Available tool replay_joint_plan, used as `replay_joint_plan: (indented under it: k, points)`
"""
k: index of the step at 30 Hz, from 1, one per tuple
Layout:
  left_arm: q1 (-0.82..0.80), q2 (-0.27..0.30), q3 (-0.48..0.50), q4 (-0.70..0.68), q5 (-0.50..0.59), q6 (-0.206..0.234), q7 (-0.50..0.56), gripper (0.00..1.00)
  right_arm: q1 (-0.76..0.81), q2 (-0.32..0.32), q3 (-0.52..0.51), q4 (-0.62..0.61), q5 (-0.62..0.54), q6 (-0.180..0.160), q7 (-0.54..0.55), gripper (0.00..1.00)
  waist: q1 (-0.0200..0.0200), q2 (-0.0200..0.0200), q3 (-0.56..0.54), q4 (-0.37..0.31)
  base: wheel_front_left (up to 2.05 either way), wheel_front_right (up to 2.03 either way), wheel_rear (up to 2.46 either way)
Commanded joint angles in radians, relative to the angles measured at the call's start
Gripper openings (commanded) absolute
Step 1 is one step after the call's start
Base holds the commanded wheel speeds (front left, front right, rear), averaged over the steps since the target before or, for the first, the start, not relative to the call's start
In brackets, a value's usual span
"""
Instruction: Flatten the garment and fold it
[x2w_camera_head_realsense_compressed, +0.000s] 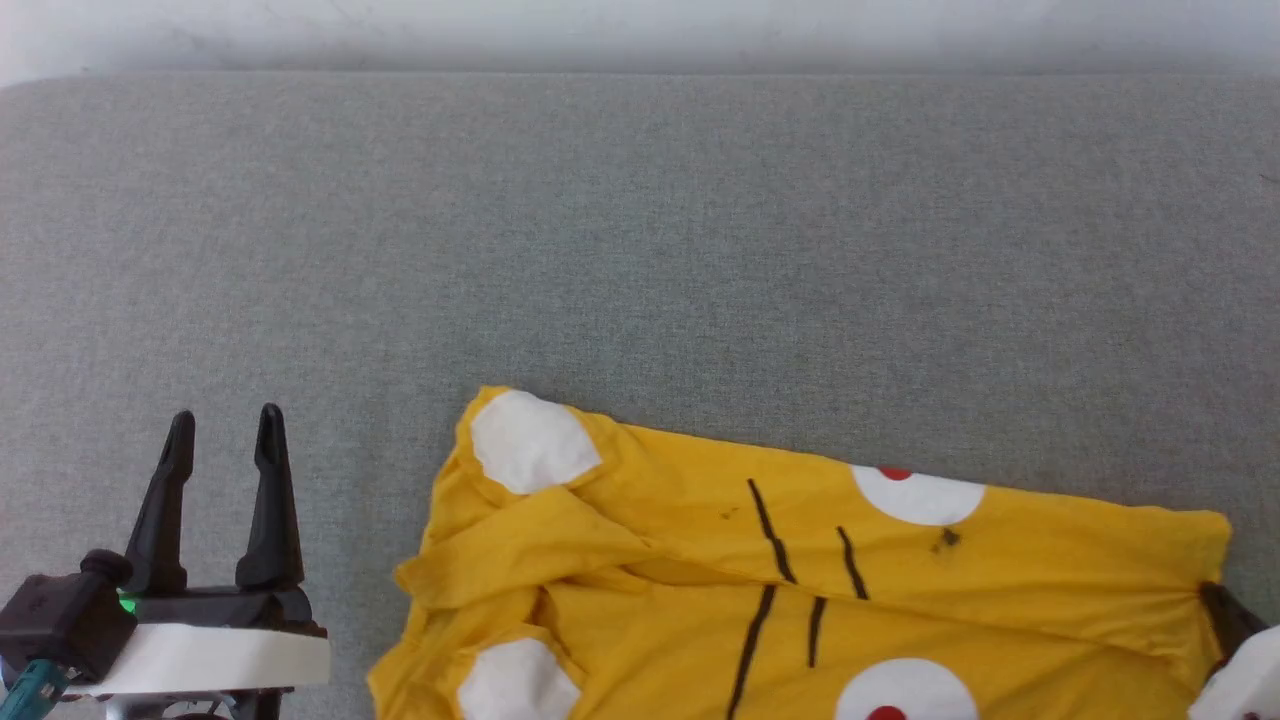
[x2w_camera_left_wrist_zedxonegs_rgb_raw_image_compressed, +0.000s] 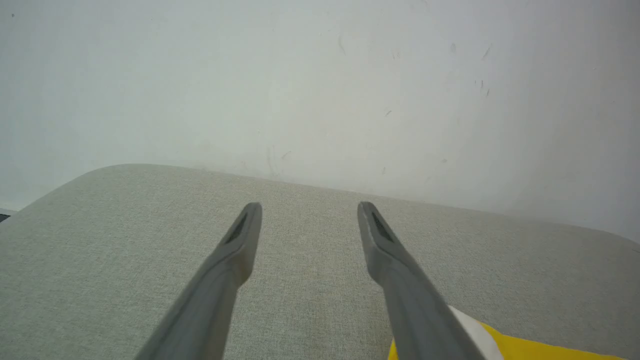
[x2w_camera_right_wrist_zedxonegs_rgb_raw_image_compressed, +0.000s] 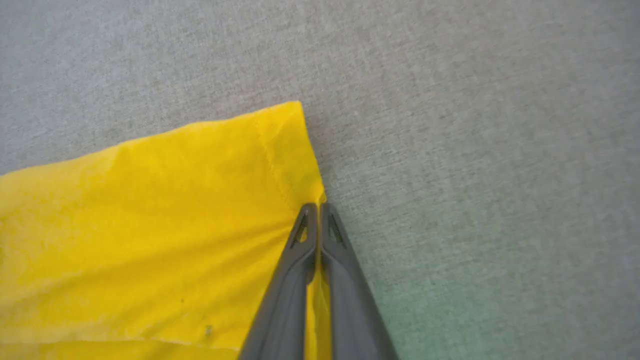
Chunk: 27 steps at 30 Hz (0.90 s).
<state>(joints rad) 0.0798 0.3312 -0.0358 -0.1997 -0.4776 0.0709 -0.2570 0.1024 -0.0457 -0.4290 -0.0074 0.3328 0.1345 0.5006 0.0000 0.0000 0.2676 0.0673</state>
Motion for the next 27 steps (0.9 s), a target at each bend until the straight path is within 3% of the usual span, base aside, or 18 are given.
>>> replay_joint_plan:
  k: [1,9,14,19,27]
  points:
    - [-0.007,-0.008,0.007,0.006,0.011,-0.008,-0.005,1.0,-0.009,-0.005,-0.026,0.0,-0.03,-0.004,0.006,0.0,0.0,0.0,-0.003,-0.002,0.0,0.0,0.0]
    - [-0.005,-0.03,0.017,0.035,0.029,-0.037,-0.005,1.0,-0.06,-0.025,-0.183,-0.088,-0.191,-0.004,0.053,0.0,0.0,0.0,-0.022,-0.003,0.0,0.0,0.0]
    - [0.004,-0.037,0.015,0.057,0.037,-0.046,-0.005,1.0,-0.06,-0.02,-0.174,-0.131,-0.163,-0.004,0.107,0.0,0.0,0.0,-0.048,-0.001,0.0,0.0,0.0]
    - [0.015,-0.049,0.007,0.074,0.035,-0.051,-0.005,1.0,-0.025,-0.007,-0.034,-0.181,-0.028,-0.004,0.183,0.0,0.0,0.0,-0.076,0.002,0.0,0.0,0.0]
    - [0.023,-0.056,-0.006,0.088,0.034,-0.052,-0.003,1.0,0.03,-0.005,0.317,-0.225,0.217,-0.004,0.245,0.0,0.0,0.0,-0.121,0.015,0.0,0.0,0.0]
